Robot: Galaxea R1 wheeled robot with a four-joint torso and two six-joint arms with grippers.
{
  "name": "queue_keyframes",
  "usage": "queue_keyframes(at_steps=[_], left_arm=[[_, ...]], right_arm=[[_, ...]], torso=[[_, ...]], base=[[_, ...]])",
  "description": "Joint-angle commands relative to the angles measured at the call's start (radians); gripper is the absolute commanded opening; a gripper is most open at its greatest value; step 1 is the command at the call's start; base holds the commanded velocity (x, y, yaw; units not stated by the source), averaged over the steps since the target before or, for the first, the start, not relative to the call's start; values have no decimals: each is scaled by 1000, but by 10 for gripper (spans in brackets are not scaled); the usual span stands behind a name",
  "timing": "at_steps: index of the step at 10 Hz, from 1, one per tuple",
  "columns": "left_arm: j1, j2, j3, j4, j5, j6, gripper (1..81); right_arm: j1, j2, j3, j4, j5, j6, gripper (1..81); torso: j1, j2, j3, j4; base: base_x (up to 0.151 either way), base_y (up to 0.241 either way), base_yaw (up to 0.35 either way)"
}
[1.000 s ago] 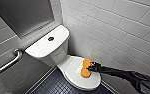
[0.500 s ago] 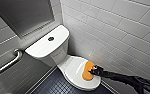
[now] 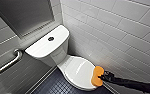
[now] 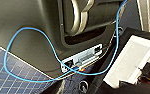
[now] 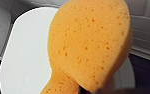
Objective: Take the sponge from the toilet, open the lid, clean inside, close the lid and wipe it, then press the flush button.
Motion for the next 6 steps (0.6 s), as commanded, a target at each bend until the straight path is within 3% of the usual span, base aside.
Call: queue_keyframes(at_steps=[1,6], left_arm=[[31,-12,22,-6,92,6,811],[27,-4,23,0,90,8,811]], right_arm=[[-49,-153,137,-2,34,20,10],[-316,-365,280,-1,178,26,10]], torso=[[0,0,0,0],[0,0,0,0]], base=[[0,0,0],[0,0,0]])
